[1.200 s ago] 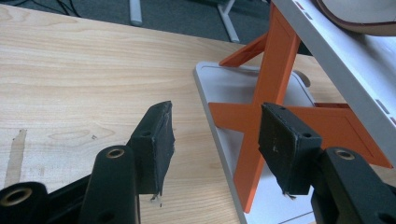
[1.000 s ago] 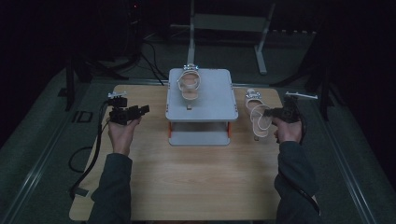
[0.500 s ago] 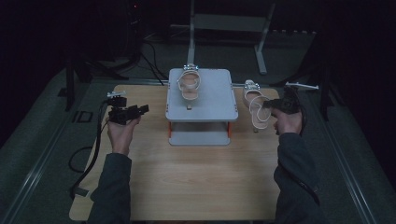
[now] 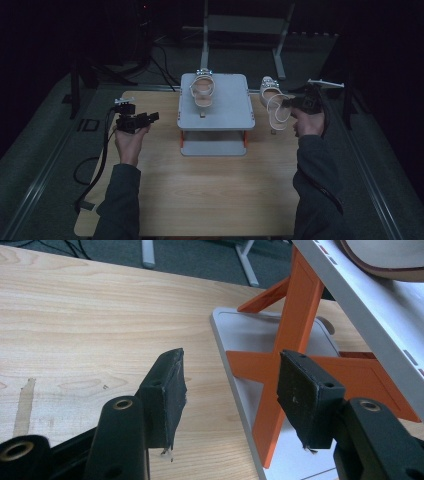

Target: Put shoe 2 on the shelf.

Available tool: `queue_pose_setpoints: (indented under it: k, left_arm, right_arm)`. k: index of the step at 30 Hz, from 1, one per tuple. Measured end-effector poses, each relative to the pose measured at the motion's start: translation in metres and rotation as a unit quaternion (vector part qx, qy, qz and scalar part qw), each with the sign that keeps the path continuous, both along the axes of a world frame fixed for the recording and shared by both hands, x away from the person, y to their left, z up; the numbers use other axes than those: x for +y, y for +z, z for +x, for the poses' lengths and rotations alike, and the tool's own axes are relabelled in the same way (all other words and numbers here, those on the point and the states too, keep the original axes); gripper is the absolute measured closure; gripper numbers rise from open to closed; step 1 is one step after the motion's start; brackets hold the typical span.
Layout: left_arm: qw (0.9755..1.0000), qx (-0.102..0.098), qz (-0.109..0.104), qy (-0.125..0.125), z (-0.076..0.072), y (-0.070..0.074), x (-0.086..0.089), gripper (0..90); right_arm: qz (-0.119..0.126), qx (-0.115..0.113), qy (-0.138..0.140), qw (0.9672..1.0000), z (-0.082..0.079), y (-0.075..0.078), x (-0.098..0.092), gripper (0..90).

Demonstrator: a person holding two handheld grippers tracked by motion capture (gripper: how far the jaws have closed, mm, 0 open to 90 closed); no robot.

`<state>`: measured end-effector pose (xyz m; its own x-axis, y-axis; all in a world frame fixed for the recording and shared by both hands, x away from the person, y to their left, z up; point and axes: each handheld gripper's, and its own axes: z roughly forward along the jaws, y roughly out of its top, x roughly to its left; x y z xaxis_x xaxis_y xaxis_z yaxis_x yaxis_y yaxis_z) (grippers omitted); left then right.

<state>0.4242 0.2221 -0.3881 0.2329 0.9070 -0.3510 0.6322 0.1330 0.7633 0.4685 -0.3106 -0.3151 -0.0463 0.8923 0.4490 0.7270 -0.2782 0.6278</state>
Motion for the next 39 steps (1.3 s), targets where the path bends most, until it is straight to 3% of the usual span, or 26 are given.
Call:
queue_pose_setpoints:
  k: [14, 30, 39]
  left_arm:
    - [1.0000, 0.000, -0.001, 0.001, 0.000, 0.001, 0.001, 45.5]
    - [1.0000, 0.000, -0.002, 0.000, -0.001, 0.001, 0.000, 45.5]
    - [1.0000, -0.003, -0.003, 0.001, -0.001, 0.002, 0.002, 45.5]
  right_arm:
    - [0.009, -0.018, 0.014, 0.9997, 0.007, 0.027, 0.025, 82.1]
    - [0.022, -0.017, 0.037, 0.9989, 0.016, 0.051, 0.060, 82.0]
    - [0.031, -0.010, 0.046, 0.9984, 0.021, 0.052, 0.082, 82.0]
